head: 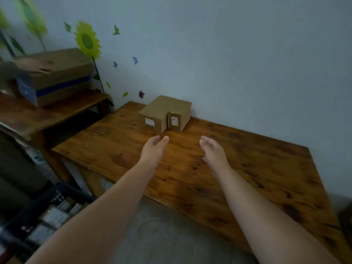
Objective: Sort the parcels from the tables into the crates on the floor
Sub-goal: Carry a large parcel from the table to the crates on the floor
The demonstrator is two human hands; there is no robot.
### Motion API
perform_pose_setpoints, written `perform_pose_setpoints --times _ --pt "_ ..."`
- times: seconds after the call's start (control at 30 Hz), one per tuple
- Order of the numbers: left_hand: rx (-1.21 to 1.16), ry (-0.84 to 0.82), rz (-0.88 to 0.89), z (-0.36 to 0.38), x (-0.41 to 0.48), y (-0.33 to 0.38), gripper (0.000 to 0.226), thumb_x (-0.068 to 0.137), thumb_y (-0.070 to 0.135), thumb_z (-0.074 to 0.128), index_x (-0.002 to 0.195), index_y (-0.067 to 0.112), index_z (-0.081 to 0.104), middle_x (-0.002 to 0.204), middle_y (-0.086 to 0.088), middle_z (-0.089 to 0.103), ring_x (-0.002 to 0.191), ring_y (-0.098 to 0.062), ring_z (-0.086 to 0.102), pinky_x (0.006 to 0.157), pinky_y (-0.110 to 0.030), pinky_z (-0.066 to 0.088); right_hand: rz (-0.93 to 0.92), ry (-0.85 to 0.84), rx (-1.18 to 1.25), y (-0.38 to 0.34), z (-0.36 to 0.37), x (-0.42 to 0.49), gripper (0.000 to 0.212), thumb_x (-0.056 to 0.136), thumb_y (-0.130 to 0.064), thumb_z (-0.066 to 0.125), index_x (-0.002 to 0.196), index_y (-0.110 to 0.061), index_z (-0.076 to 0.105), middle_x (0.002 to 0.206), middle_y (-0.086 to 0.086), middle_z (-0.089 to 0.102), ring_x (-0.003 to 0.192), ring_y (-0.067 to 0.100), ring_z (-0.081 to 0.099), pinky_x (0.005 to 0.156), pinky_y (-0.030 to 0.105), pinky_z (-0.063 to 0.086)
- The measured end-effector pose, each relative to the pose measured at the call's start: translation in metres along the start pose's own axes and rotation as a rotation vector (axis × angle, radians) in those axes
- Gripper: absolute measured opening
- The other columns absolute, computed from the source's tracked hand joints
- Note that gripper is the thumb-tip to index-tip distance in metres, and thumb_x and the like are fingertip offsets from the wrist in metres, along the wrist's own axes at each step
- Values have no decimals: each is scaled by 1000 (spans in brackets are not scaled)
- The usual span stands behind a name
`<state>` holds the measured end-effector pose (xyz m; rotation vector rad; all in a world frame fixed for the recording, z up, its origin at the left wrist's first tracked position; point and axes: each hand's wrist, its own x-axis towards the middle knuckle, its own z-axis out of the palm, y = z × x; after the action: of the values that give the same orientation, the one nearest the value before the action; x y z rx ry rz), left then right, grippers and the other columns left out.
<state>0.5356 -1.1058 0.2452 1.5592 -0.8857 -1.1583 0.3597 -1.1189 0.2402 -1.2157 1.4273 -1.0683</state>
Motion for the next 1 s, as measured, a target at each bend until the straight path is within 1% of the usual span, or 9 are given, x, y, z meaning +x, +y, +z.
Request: perform_pose_setpoints --times 0.1,0.23,0.33,0.47,0.6,0.7,0.77,0.83,1.0 --pt "-35 12 -30 -25 38 -2 53 90 40 58 139 23 44 136 -2 51 122 -23 50 105 -47 40 34 -8 -12 -2 34 33 42 99 -34 45 139 -21 46 143 2 45 130 21 43 108 43 38" --pt "-55 37 -70 -48 96 -7 49 91 39 58 135 24 46 132 -1 53 117 -21 54 102 -44 43 76 -24 -9 2 77 86 42 99 -33 46 139 -21 46 143 3 45 130 22 43 107 41 39" --pt "-29 70 -72 -60 147 -6 48 91 38 57 135 22 47 130 -3 55 114 -21 55 97 -40 44 113 -23 17 6 110 137 42 99 -31 46 140 -21 45 143 3 45 131 23 43 107 42 38" --pt "34 94 -98 -75 208 1 49 91 39 58 134 19 49 128 -3 56 111 -21 56 98 -42 45 202 -13 42 7 142 192 44 98 -29 49 141 -19 44 145 4 43 132 23 41 109 44 37" --pt "62 125 -114 -90 277 11 50 90 41 59 135 20 49 133 -3 54 120 -23 52 102 -47 42 280 15 14 3 169 246 47 97 -26 52 142 -15 42 146 7 43 132 25 42 109 44 37" --pt "68 135 -160 -96 316 8 50 91 38 58 136 17 47 134 -5 53 122 -24 50 102 -44 41 359 23 -31 8 187 270 50 97 -27 52 144 -14 40 147 8 41 133 27 41 110 46 36" --pt "82 118 -175 -97 344 7 53 92 37 58 138 16 44 136 -7 51 123 -26 49 102 -43 41 400 43 -42 13 199 285 52 97 -29 52 145 -14 39 148 8 40 134 28 40 110 47 35" --pt "114 95 -175 -97 370 7 59 91 39 58 142 16 39 140 -8 47 124 -27 47 104 -44 40 428 62 -62 16 207 297 53 97 -31 52 145 -14 38 149 8 40 134 28 39 110 47 35" --pt "182 -57 -236 -97 428 7 69 91 42 56 149 22 25 152 -6 32 136 -30 34 111 -49 31 463 137 -105 20 231 317 45 100 -29 46 142 -13 43 141 8 48 127 29 45 104 40 40"
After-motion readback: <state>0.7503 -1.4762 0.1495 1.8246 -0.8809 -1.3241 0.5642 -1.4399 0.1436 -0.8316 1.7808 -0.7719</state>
